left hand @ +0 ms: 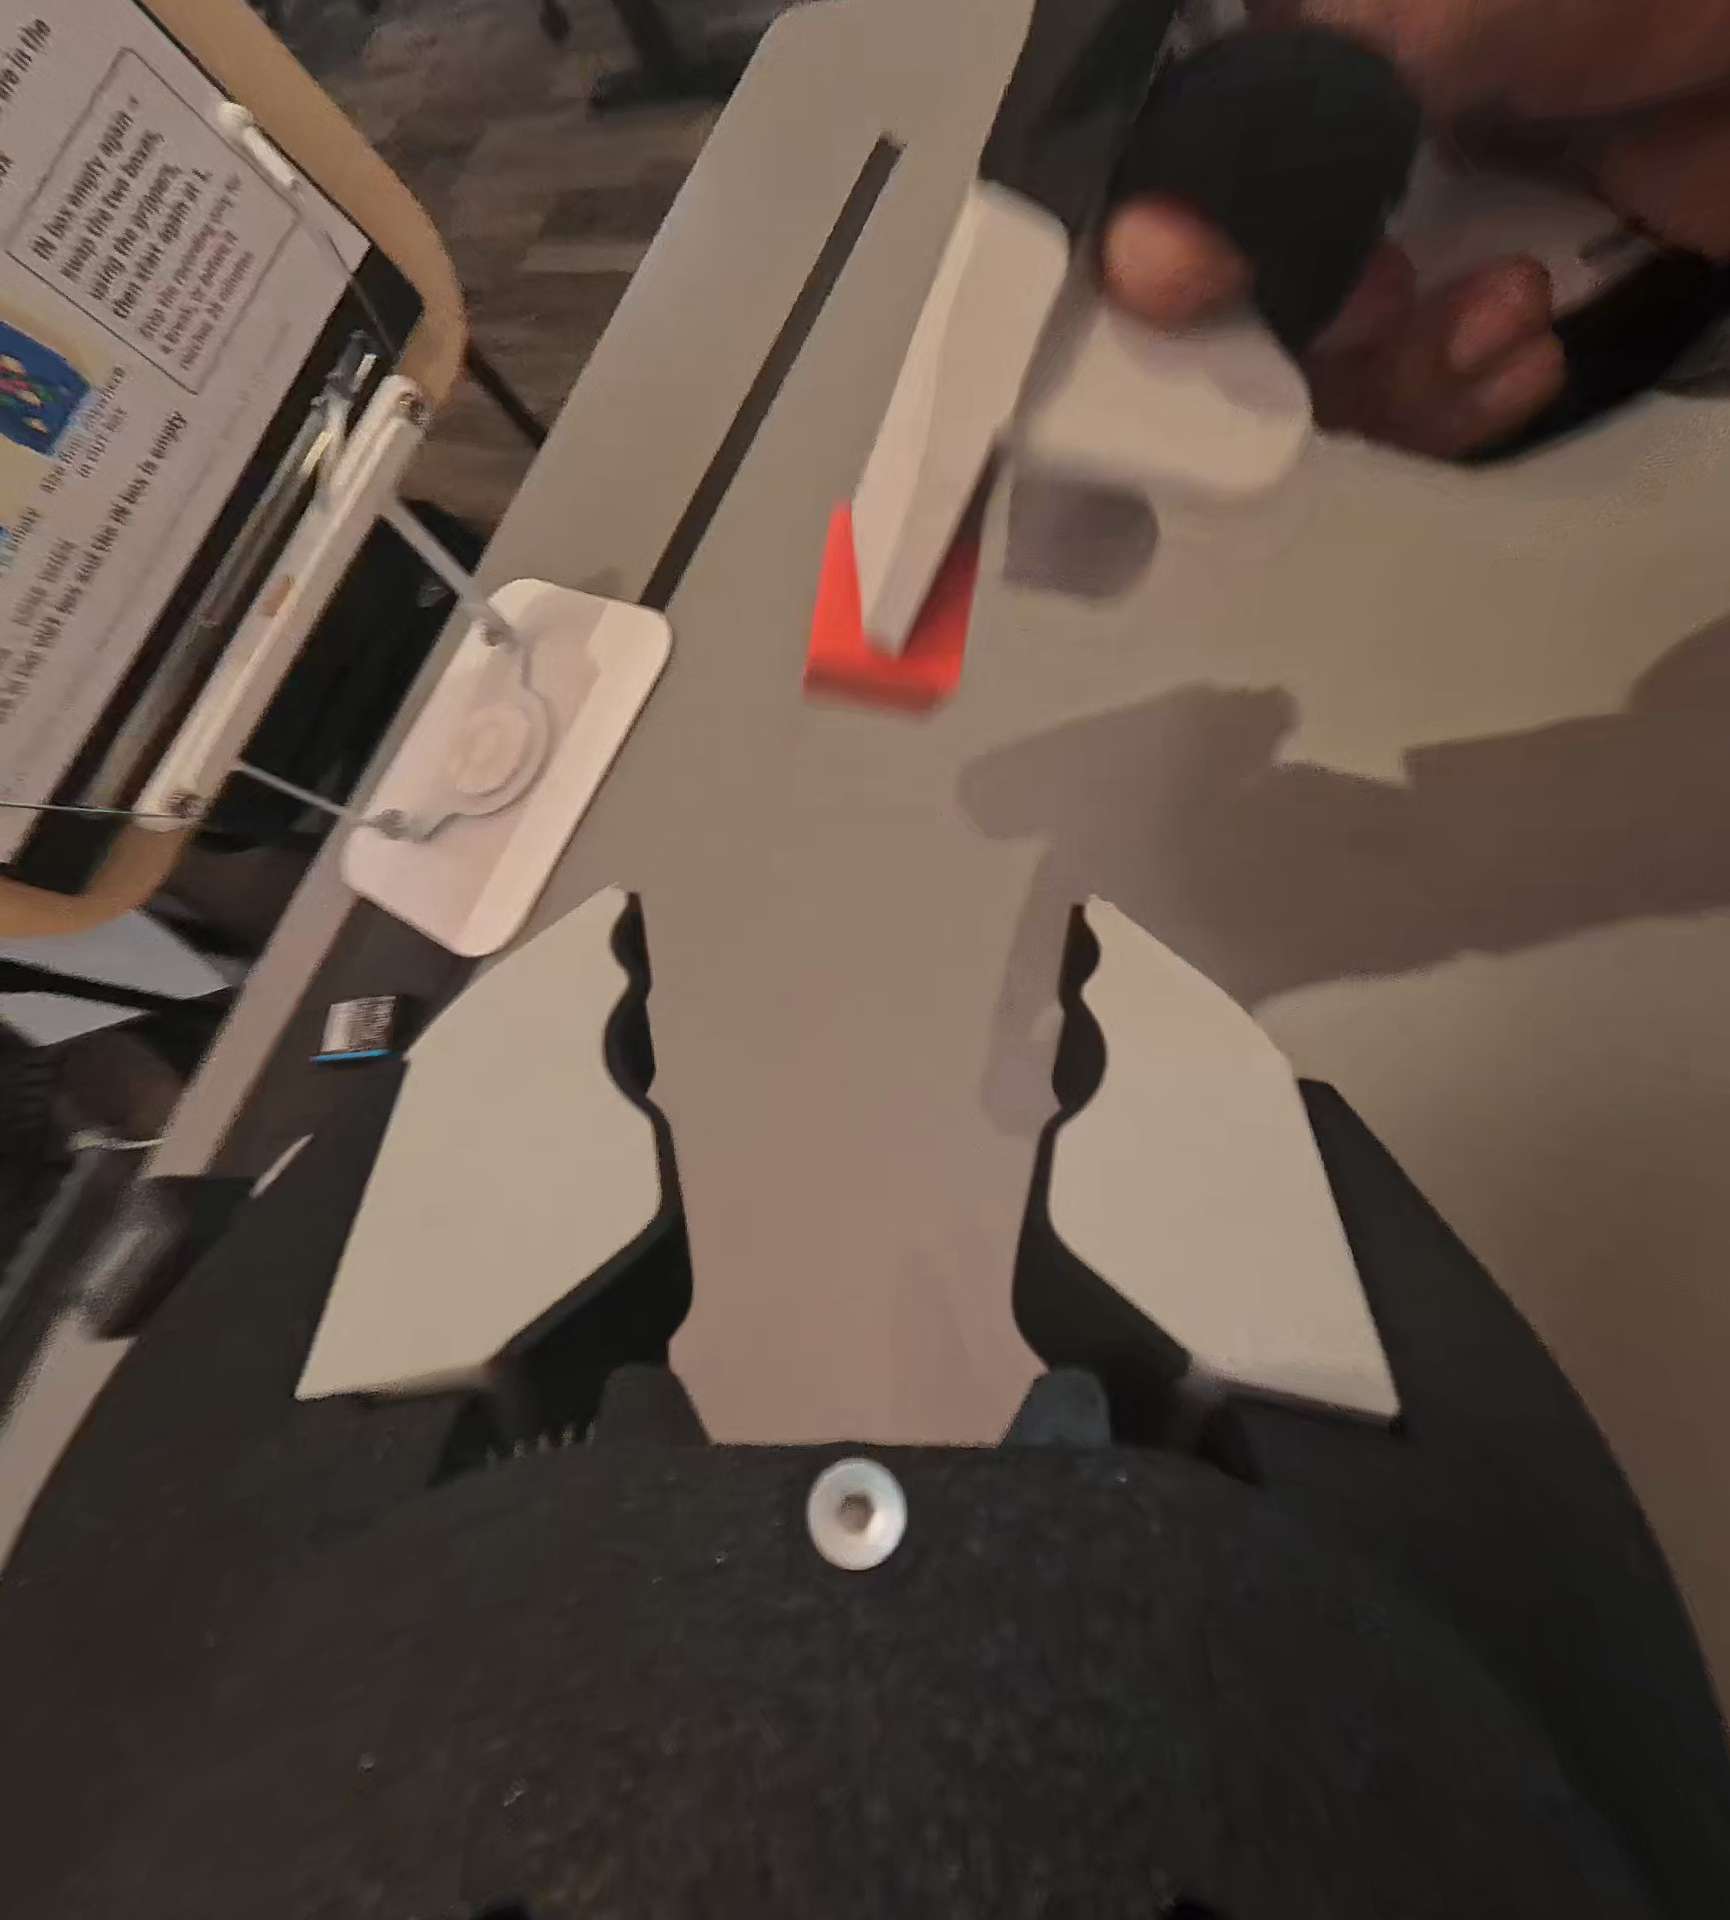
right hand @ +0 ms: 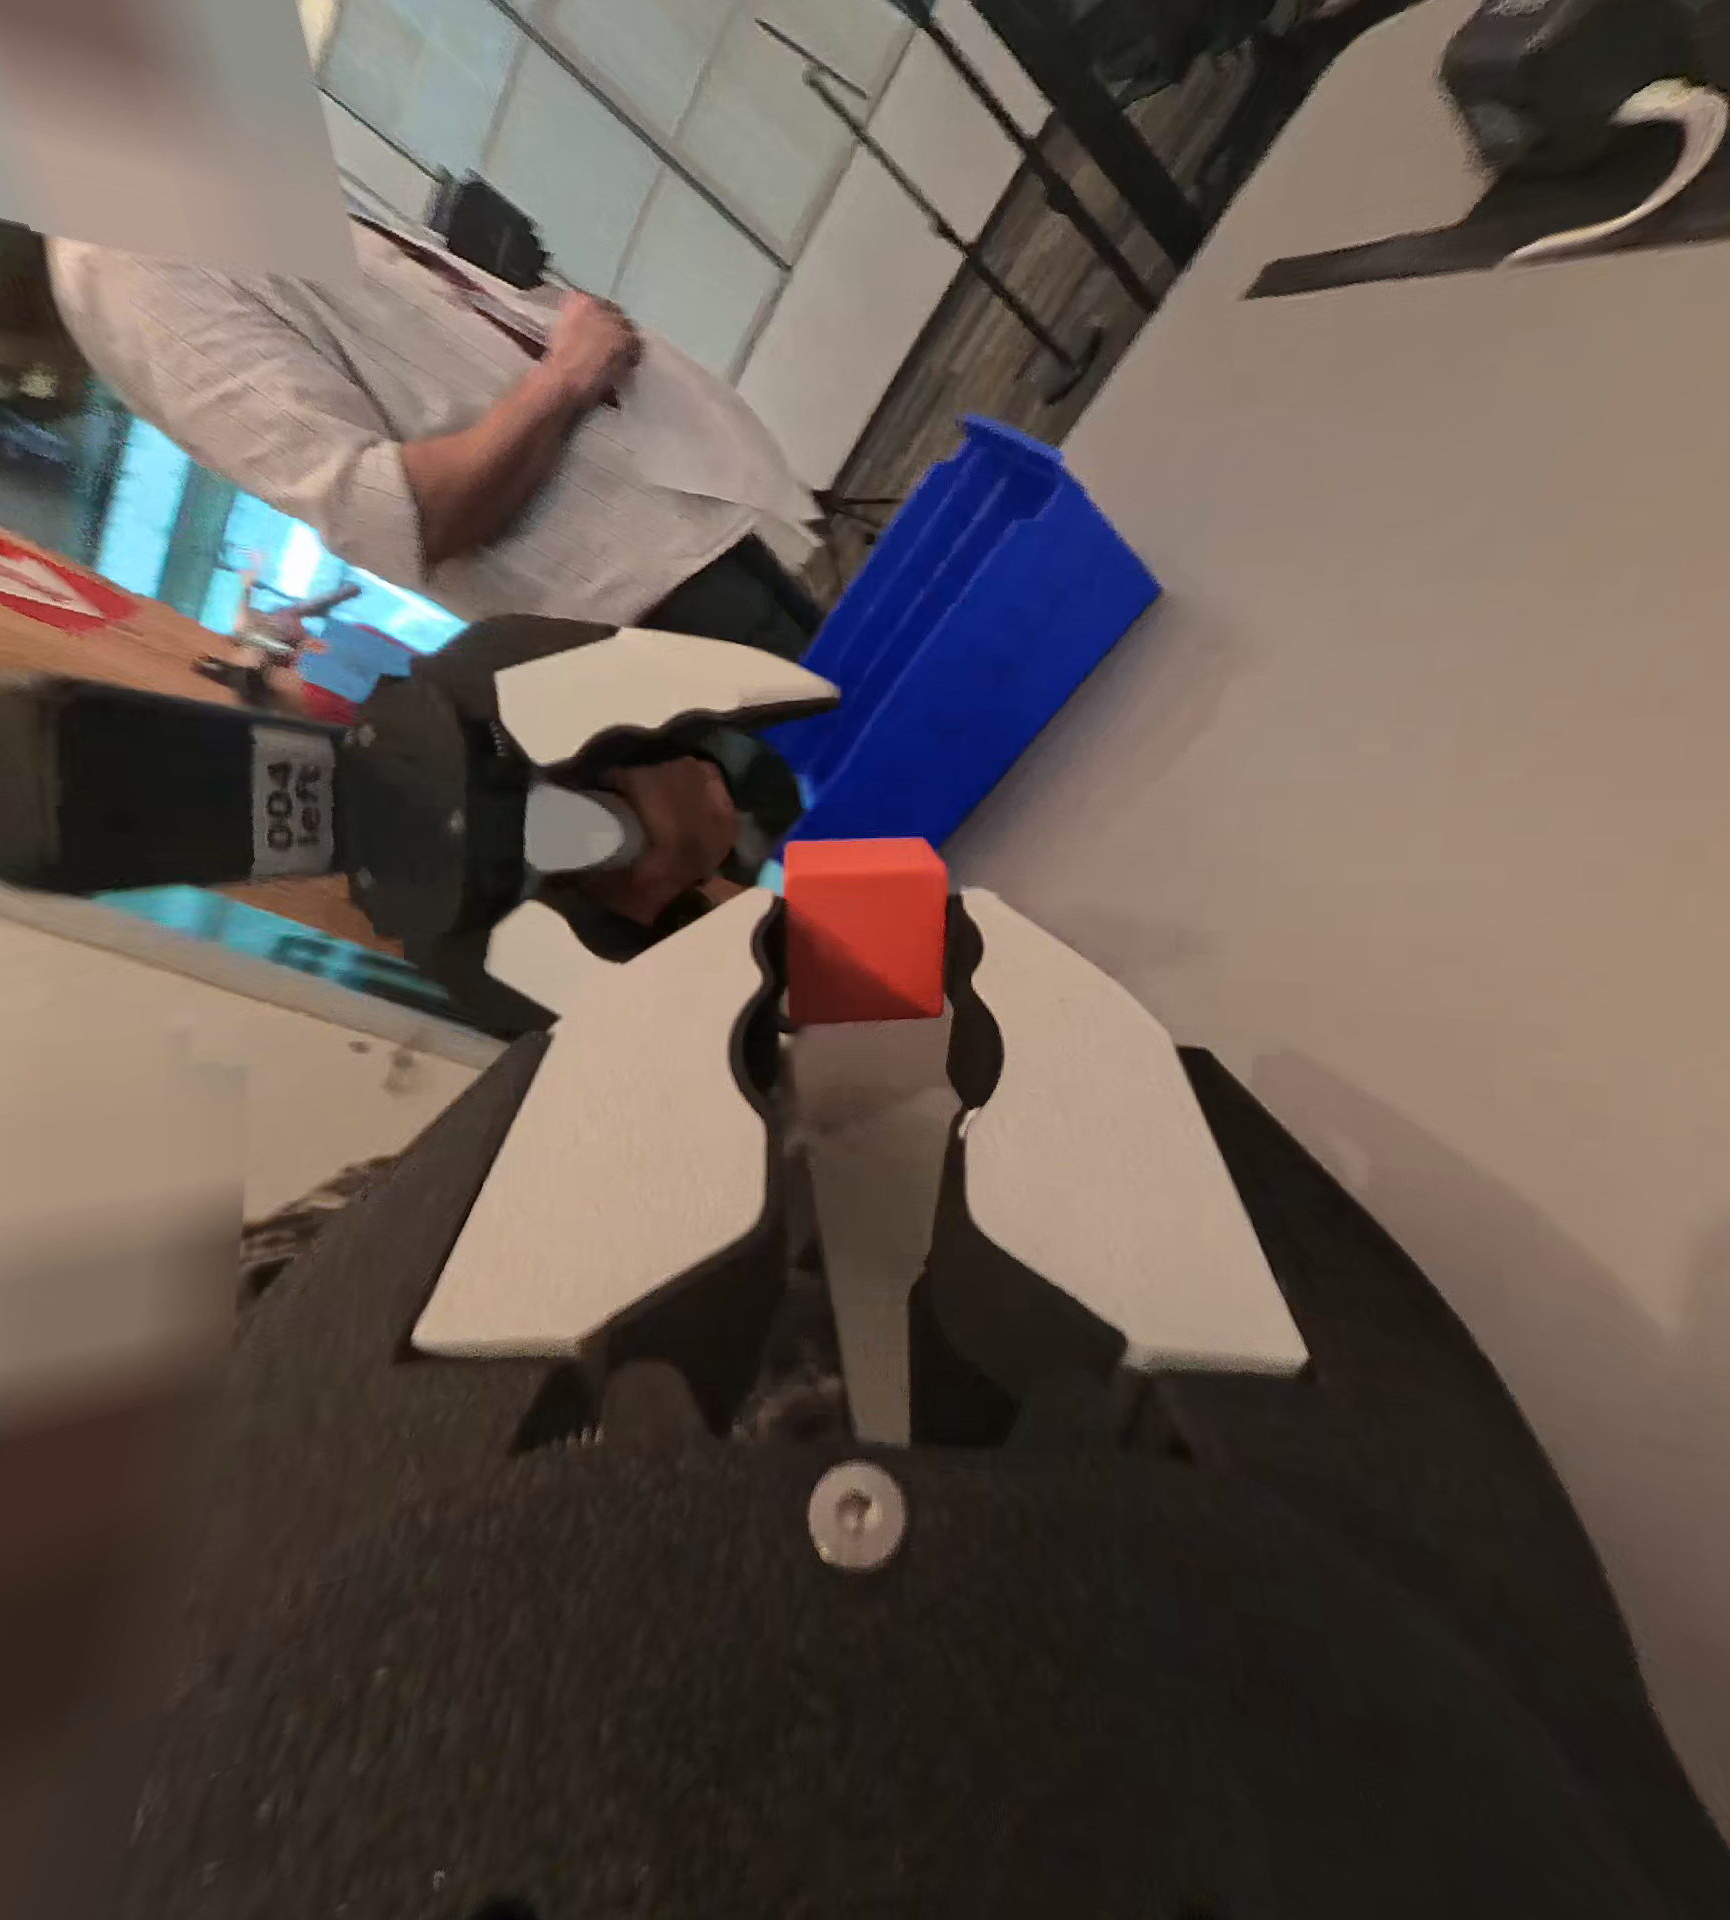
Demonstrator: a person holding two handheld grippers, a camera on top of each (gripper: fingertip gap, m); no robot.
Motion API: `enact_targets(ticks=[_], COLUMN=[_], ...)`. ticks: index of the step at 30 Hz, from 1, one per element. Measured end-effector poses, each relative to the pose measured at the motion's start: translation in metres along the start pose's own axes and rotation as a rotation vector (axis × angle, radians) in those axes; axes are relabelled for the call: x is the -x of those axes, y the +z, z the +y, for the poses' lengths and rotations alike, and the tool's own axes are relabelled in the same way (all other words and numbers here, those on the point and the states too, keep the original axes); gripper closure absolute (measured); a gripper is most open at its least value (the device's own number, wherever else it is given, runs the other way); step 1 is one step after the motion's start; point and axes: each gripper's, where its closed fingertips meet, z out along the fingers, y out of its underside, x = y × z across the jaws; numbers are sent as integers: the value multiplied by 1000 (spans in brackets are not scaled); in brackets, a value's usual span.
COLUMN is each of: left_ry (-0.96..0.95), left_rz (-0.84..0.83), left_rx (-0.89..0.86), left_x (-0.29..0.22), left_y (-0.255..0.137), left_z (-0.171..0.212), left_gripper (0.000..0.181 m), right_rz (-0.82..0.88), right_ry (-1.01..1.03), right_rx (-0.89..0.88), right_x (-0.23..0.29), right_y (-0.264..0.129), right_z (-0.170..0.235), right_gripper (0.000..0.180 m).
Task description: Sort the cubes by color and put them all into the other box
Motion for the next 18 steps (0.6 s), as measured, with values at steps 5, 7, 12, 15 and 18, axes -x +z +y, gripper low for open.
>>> enact_targets(ticks=[5,7,12,15,18], left_ry=[-154,-186,-239,-270,-272], left_rz=[188,235,357,420,418], left_rx=[-145,-185,-223,-214,-187], left_x=[-27,-37,-65,-78,-78], left_y=[-25,-33,-38,-35,-30], left_z=[10,17,36,43,50], left_gripper=[95,96,105,105,106], right_rz=[417,601,1056,1189,1258], right_ry=[-137,-138,-59,103,204], right_rx=[26,53,206,340,406], right_x=[-29,-41,-80,-109,-132], right_y=[-138,-207,-365,-420,-447], right_z=[-9,-3,49,106,149], right_gripper=[151,151,151,151,151])
